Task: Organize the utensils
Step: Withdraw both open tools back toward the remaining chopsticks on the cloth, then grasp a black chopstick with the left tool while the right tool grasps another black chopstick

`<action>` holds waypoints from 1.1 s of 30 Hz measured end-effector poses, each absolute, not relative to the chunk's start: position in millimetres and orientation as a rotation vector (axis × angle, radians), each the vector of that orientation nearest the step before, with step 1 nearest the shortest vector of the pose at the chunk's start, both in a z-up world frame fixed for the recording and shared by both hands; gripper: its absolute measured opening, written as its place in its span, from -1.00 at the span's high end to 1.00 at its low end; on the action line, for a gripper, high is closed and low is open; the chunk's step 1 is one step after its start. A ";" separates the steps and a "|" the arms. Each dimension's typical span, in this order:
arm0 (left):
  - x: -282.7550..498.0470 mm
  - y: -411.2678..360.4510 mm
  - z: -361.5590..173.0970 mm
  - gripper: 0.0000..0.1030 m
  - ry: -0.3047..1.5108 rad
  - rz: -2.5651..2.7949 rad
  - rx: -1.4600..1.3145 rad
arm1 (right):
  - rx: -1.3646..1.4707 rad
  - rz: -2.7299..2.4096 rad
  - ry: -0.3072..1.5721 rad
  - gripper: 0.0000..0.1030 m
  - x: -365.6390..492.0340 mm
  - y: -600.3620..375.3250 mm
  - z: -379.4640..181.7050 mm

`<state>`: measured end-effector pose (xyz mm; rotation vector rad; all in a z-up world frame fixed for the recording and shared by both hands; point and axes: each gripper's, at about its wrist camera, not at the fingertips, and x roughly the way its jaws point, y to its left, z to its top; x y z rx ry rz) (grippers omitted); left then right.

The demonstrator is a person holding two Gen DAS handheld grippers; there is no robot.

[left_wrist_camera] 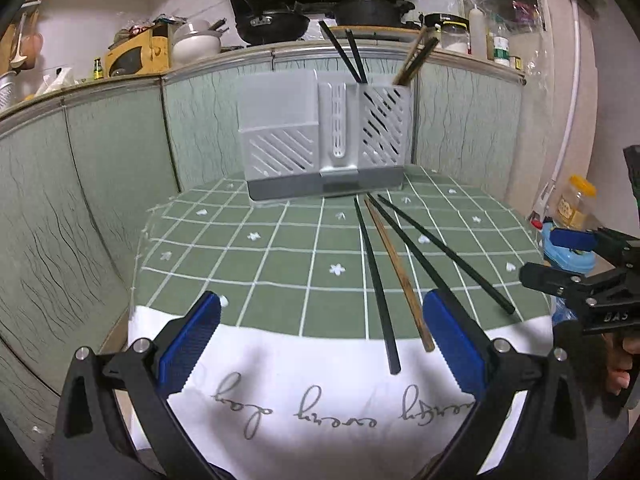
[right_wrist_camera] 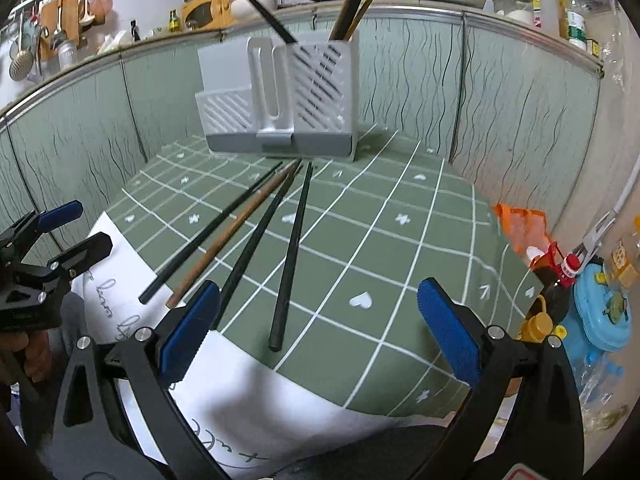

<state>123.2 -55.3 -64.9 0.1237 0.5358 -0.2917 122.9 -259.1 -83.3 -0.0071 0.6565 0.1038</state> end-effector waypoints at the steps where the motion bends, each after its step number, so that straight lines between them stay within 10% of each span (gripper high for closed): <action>1: 123.7 -56.1 -68.2 -0.92 0.539 -0.295 0.128 | -0.017 0.098 0.661 -0.76 124.5 -256.7 -86.9; 15: 139.5 -71.9 -103.1 -0.29 0.637 -0.354 0.169 | -0.039 0.111 0.742 0.13 141.9 -243.0 -114.3; 33: 148.3 -88.2 -104.5 0.64 0.684 -0.345 0.194 | -0.041 0.088 0.740 0.57 142.9 -243.1 -113.8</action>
